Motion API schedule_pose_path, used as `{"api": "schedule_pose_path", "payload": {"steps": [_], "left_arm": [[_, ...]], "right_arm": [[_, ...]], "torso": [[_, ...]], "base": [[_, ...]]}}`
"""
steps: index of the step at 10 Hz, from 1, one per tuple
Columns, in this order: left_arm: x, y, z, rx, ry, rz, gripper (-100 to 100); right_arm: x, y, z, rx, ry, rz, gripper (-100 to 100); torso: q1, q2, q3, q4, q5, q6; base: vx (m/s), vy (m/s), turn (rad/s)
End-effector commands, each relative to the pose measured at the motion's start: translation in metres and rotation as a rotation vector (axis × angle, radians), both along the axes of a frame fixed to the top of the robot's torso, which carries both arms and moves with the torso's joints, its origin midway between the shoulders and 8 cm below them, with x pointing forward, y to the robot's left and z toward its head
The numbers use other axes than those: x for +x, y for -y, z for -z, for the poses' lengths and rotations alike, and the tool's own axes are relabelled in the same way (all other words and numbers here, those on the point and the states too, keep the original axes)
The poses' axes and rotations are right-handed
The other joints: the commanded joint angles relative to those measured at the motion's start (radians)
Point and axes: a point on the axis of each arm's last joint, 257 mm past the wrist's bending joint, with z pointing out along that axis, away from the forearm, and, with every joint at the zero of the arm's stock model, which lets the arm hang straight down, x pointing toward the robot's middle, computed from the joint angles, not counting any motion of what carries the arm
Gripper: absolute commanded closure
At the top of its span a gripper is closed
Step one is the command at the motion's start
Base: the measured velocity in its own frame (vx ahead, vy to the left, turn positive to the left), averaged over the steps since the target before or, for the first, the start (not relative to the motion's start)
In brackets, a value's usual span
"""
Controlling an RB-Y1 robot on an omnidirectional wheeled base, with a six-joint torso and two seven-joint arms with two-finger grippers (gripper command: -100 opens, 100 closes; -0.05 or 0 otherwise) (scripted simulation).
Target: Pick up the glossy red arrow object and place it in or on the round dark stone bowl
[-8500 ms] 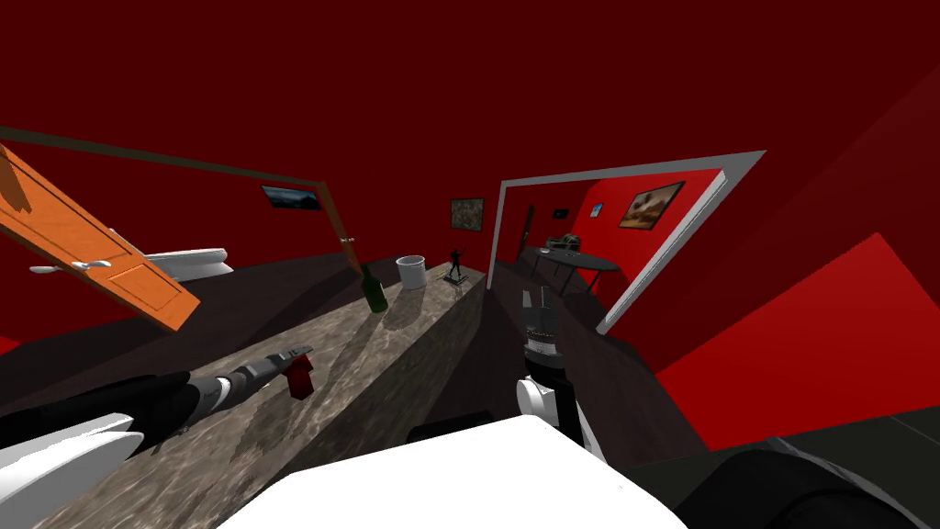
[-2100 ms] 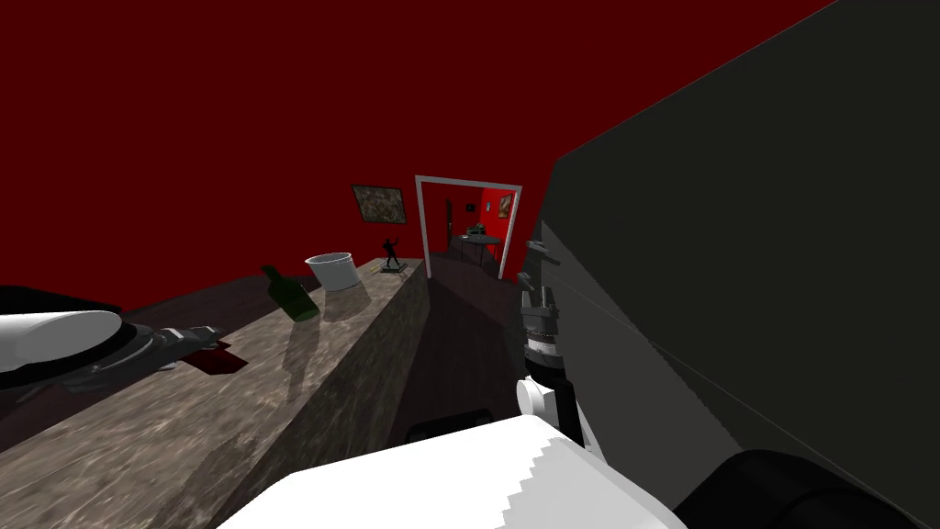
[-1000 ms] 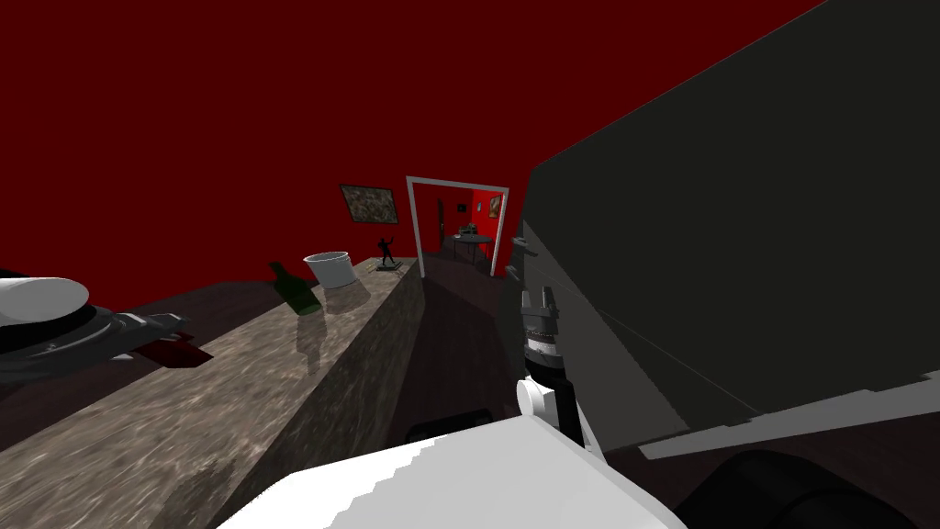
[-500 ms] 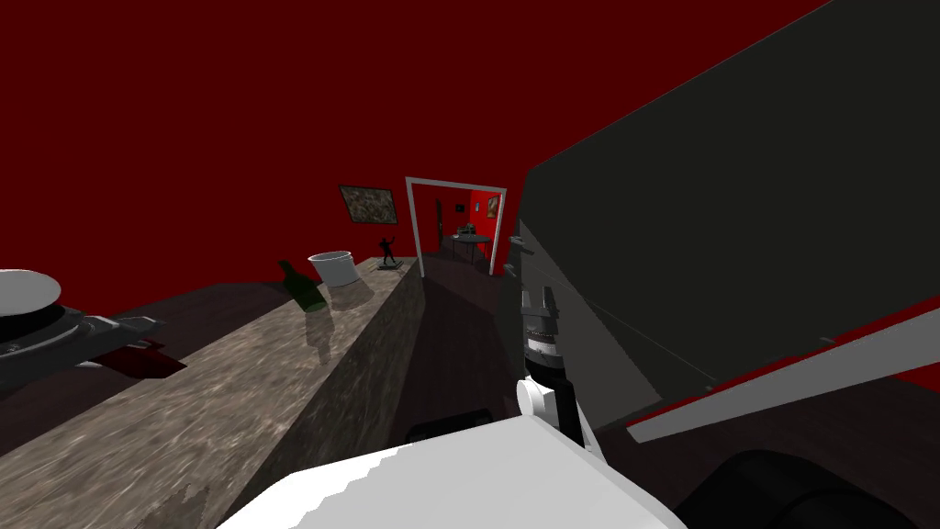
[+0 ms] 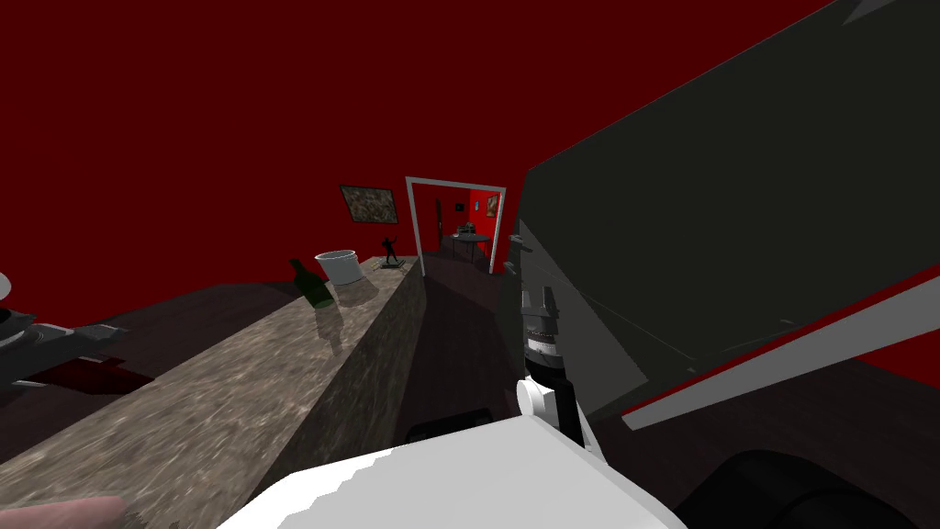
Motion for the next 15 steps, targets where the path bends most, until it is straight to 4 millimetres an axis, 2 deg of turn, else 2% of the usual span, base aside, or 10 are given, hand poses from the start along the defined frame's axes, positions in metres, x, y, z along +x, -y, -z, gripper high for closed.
{"api": "schedule_pose_path", "payload": {"steps": [1, 3, 9, 10, 14, 15], "left_arm": [[-0.013, -0.002, 0.006, -0.026, -0.019, -0.035, 100], [-0.017, -0.001, 0.003, -0.039, -0.028, -0.05, 100], [-0.05, 0.0, 0.013, -0.123, -0.075, -0.145, 100], [-0.051, 0.0, 0.014, -0.125, -0.076, -0.146, 100], [-0.079, 0.008, 0.022, -0.21, -0.118, -0.223, 100], [-0.079, 0.008, 0.022, -0.21, -0.118, -0.223, 100]], "right_arm": [[0.0, 0.0, 0.0, 0.0, 0.0, 0.0, 0], [0.0, 0.0, 0.0, 0.0, 0.0, 0.0, 0], [0.0, 0.0, 0.0, 0.0, 0.0, 0.0, 0], [0.0, 0.0, 0.0, 0.0, 0.0, 0.0, 0], [0.0, 0.0, 0.0, 0.0, 0.0, 0.0, 0], [0.0, 0.0, 0.0, 0.0, 0.0, 0.0, 0]], "torso": [[0.0, 0.0, 0.0, 0.0, 0.0, 0.0], [-0.004, -0.005, -0.003, -0.001, 0.0, 0.001], [-0.004, -0.004, -0.002, 0.0, -0.001, 0.002], [-0.004, -0.005, -0.002, 0.0, -0.002, 0.001], [-0.001, -0.004, -0.002, 0.0, -0.001, 0.001], [-0.001, -0.003, -0.001, 0.0, -0.002, 0.001]], "base": [[-0.055, 0.059, 0.008], [-0.015, 0.024, 0.015], [-0.03, 0.048, 0.007], [-0.018, 0.049, 0.013], [-0.035, 0.087, 0.01], [-0.028, 0.064, 0.008]]}}
